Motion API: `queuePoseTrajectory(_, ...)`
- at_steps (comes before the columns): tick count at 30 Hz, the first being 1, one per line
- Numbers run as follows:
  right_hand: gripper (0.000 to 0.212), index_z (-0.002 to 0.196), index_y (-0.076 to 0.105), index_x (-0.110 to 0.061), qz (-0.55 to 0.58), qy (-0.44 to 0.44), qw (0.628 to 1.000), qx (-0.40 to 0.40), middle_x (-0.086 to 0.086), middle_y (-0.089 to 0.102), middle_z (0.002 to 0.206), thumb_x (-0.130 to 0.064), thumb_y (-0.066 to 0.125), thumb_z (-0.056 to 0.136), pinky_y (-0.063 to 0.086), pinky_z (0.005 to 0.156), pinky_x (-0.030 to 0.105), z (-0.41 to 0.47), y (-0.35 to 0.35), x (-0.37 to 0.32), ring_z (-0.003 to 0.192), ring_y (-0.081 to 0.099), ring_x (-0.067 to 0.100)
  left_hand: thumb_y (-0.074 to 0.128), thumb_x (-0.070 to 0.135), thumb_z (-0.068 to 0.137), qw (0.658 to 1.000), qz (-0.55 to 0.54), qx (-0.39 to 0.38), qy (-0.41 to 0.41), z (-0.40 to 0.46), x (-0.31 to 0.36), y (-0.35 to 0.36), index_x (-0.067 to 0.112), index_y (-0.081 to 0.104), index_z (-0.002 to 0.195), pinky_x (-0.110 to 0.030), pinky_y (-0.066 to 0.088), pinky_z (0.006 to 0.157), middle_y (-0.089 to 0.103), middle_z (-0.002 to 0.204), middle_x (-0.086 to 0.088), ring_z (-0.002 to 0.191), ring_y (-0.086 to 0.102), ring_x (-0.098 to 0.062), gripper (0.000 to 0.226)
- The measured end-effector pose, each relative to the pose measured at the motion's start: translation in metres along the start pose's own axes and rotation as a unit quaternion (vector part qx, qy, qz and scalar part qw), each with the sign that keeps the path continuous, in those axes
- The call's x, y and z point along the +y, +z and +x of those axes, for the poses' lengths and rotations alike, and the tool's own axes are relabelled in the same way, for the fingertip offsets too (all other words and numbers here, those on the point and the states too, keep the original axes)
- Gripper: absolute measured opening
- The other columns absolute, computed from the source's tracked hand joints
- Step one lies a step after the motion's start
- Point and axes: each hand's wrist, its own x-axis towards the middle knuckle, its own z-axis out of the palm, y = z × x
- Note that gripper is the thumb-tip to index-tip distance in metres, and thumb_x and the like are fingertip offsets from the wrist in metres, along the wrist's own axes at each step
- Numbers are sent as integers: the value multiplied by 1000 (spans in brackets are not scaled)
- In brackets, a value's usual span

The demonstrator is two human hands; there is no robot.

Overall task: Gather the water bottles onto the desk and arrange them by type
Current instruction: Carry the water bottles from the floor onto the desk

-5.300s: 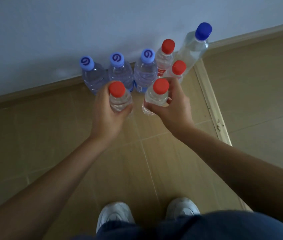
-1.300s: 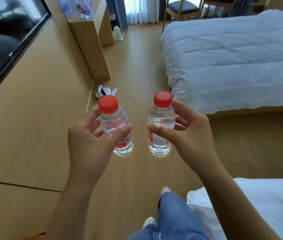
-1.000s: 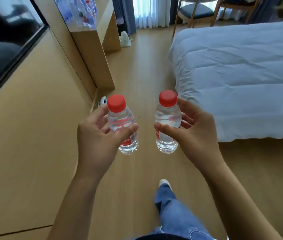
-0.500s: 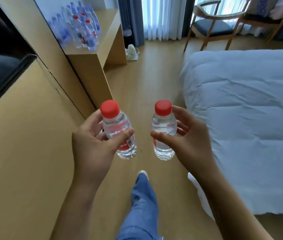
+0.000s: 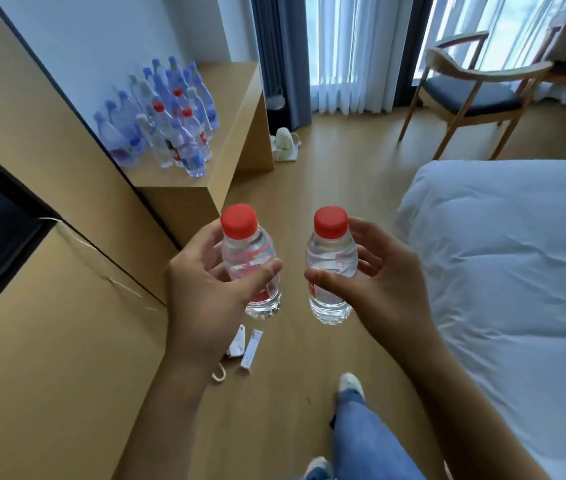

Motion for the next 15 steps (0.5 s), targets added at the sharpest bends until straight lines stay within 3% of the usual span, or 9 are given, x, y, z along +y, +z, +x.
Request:
queuePoseTrajectory(6, 59, 119, 61, -32, -2, -18, 999, -29, -22, 70, 105, -21, 89, 68, 50, 81, 10, 148, 2, 53, 97, 68, -3, 89, 12, 65, 1000, 3, 21, -15, 135, -39, 57, 13, 68, 115, -11, 54, 75, 74, 100, 14, 92, 71, 0, 54)
queuePoseTrajectory(15, 60, 116, 62, -32, 10, -23, 998, -63, -17, 72, 105, -16, 91, 67, 49, 79, 8, 374, 6, 106, 96, 68, -1, 88, 9, 67, 997, 6, 66, -29, 336, -74, 120, 12, 67, 107, -15, 54, 77, 73, 98, 2, 91, 71, -7, 45)
